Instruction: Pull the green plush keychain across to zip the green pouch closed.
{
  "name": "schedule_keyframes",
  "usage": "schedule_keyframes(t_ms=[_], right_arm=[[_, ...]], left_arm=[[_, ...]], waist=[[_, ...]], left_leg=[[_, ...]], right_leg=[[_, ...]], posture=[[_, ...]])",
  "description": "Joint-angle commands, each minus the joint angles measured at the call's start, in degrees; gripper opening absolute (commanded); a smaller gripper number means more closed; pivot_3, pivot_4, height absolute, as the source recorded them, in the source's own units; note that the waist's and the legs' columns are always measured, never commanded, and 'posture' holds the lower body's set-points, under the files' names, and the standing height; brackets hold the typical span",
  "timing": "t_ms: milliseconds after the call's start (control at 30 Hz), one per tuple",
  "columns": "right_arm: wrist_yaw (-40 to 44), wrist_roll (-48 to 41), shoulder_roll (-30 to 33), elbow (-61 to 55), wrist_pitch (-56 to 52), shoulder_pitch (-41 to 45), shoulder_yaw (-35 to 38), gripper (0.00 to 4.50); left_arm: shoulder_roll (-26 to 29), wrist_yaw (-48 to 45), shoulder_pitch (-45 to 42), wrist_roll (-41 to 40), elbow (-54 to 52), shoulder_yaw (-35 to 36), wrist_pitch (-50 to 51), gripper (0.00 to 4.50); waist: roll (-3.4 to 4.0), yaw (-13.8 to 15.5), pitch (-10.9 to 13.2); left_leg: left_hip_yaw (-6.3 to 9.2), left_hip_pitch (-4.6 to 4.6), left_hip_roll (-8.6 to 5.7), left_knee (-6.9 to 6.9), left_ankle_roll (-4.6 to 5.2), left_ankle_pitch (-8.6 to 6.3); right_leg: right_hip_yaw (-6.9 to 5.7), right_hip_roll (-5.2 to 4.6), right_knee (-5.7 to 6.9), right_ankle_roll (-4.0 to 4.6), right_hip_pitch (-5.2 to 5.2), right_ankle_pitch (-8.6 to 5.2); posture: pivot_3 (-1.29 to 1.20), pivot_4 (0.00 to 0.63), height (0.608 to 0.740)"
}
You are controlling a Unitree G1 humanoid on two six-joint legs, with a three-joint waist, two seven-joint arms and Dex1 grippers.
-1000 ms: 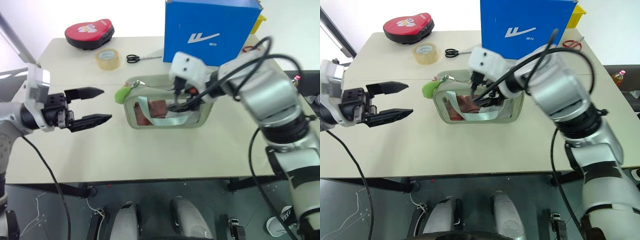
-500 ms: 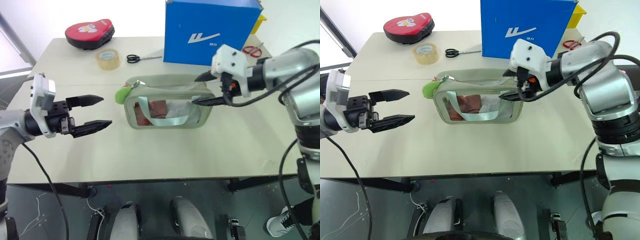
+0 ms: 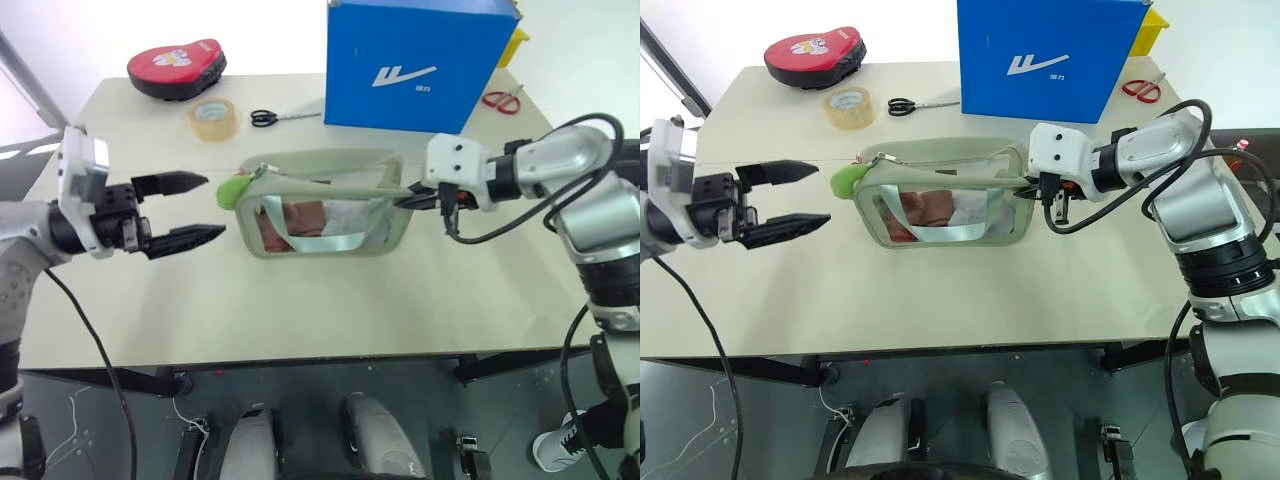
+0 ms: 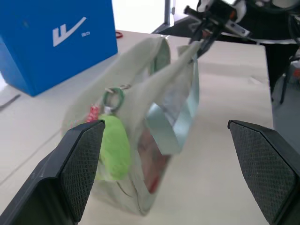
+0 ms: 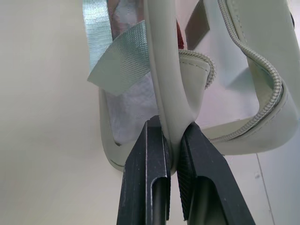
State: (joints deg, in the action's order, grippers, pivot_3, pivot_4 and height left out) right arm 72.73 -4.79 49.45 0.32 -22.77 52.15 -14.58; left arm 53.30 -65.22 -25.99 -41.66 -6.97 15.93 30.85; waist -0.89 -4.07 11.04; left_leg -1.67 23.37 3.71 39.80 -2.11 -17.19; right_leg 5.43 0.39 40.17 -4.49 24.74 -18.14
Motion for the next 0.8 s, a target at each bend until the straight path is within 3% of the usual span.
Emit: schedule_keyframes(t_ms=[33,300,400,633,667,800], right_arm=[[-0.63,0.9,-0.38,-0.28,2.01,0.58,0.73,0.09],[-1.35,1.76,-0.91,0.15,1.12,1.28,1.19,0.09],[-1.79,1.85,-1.11,-0.2,0.22,1.23,1.22,0.0],[-2.55,1.76,-1.07,-1.42,-1.66,0.83,1.5,0.0],[-2.64,1.78,-1.03,-1.56,-1.75,0.74,1.49,0.0],[-3.08,2.01,-1.1,-1.44,-2.09,0.73,1.3,0.0]], left_arm=[[-1.19,0.96,-4.51,6.35,5.2,-4.07,-4.56,4.5],[-4.83,-0.77,-12.24,14.56,16.27,-10.53,-10.88,4.5],[-6.18,-1.1,-14.41,16.4,18.57,-11.78,-11.7,3.72],[-5.62,-4.24,-16.14,15.75,17.24,-11.09,-11.0,0.32],[-5.31,-4.72,-16.04,15.65,17.07,-10.83,-10.97,0.04],[-4.62,-5.96,-16.28,14.67,16.58,-9.78,-10.21,0.04]], waist=[[0.0,0.13,0.0],[0.0,0.18,0.0],[0.0,0.15,0.0],[0.0,0.15,0.0],[0.0,0.15,0.0],[0.0,0.13,0.0]], left_leg=[[0.0,0.0,-0.02,0.0,0.0,0.0],[-0.11,0.01,-0.01,0.06,0.0,0.0],[-0.12,0.02,-0.02,0.12,0.0,0.0],[-0.04,0.02,0.0,0.11,0.0,0.0],[-0.03,0.02,0.0,0.11,0.0,0.0],[-0.01,0.02,0.0,0.11,0.0,0.0]], right_leg=[[0.0,-0.01,0.0,0.0,0.0,0.0],[-0.03,-0.01,0.01,0.0,-0.03,0.0],[-0.03,-0.02,0.02,-0.01,-0.06,0.0],[-0.03,-0.03,0.03,-0.01,-0.04,0.0],[-0.03,-0.03,0.03,-0.01,-0.04,0.01],[-0.03,-0.04,0.03,-0.01,-0.04,0.0]], posture=[[0.0,0.15,0.737],[0.0,0.15,0.737],[0.0,0.15,0.737],[0.0,0.15,0.737],[0.0,0.15,0.737],[0.0,0.15,0.737]])
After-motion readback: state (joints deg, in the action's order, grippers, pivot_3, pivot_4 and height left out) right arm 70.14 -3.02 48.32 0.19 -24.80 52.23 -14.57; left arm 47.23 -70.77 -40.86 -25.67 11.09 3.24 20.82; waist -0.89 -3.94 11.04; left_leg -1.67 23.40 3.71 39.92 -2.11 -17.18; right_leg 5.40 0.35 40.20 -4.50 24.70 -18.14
